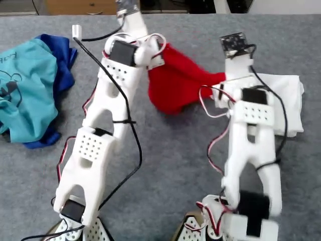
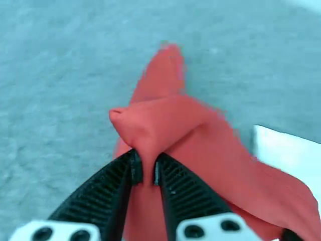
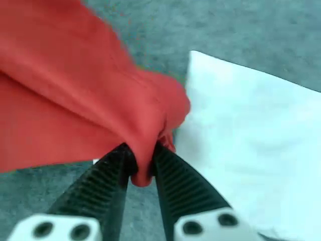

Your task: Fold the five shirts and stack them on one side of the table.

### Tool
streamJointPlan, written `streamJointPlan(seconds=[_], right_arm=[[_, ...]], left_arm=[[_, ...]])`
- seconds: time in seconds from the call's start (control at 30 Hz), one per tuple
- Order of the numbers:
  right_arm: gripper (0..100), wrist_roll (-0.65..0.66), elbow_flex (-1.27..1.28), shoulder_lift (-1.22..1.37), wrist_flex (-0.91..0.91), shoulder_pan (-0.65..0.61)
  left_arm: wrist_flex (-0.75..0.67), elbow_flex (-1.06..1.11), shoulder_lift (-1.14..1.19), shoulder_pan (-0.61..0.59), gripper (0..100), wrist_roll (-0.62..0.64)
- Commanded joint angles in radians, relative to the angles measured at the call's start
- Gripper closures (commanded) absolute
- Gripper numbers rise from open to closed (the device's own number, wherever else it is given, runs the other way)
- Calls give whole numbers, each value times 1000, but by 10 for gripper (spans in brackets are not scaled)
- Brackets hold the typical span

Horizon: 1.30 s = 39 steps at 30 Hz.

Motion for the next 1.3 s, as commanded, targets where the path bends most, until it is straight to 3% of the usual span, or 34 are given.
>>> streamJointPlan(seconds=[0.0,0.33,0.6,0.77,0.97,1.1,1.27], right_arm=[[996,-26,-90,73,-31,-38],[996,-81,-275,401,-92,-182],[996,-80,-315,433,-101,-222],[972,-74,-320,426,-101,-197],[740,2,-351,361,-37,-189],[751,17,-357,240,-2,-217],[779,17,-363,108,-28,-205]], left_arm=[[15,-34,18,-107,982,-18],[12,-35,257,-298,982,-117],[14,-34,380,-427,982,-209],[18,-35,409,-446,982,-227],[63,-48,407,-411,981,-272],[109,-164,414,-433,981,-276],[112,-158,412,-463,981,-296]])
